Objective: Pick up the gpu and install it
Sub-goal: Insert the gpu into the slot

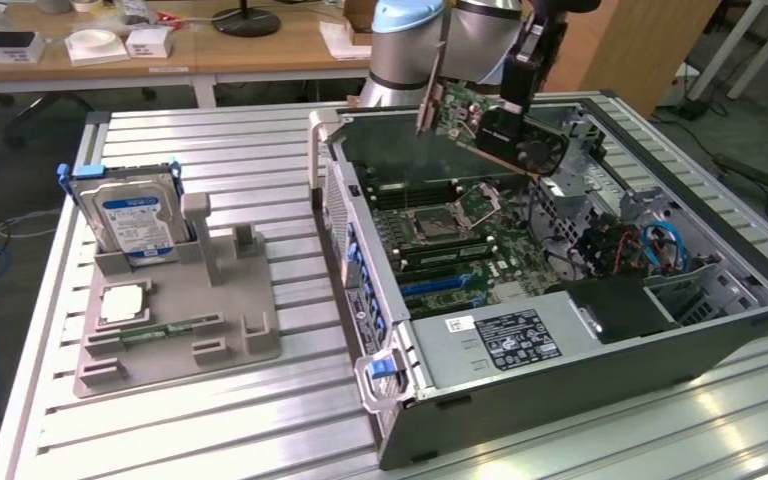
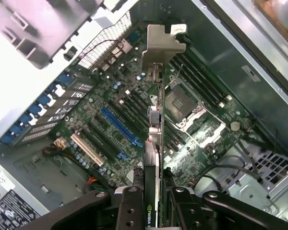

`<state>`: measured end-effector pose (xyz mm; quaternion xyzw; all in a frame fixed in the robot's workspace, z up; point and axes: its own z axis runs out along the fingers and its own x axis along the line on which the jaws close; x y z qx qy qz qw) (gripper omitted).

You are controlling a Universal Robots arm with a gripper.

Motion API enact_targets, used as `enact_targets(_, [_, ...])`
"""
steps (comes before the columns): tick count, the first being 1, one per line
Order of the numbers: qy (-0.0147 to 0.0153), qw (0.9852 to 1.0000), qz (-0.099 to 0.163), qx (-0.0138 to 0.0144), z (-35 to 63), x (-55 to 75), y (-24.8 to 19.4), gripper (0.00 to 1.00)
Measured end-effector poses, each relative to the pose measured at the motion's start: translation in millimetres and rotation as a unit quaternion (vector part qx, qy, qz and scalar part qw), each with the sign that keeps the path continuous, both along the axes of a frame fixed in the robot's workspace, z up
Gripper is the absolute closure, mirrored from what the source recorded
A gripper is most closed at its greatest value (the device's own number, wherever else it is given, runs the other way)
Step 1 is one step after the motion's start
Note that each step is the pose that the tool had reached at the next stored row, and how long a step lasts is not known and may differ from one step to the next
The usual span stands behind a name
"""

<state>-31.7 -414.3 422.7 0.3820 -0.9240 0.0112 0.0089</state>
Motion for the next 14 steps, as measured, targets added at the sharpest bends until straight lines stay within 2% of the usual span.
enact_targets(3, [0.0,0.9996,0.027,0.0,-0.2,0.0,0.0,0.74])
enact_targets(7, [0.0,0.998,0.064,0.0,-0.5,0.0,0.0,0.74])
enact_targets(10, [0.0,0.9959,0.091,0.0,-0.7,0.0,0.0,0.74])
enact_targets(14, [0.0,0.9919,0.127,0.0,-1.3,0.0,0.0,0.74])
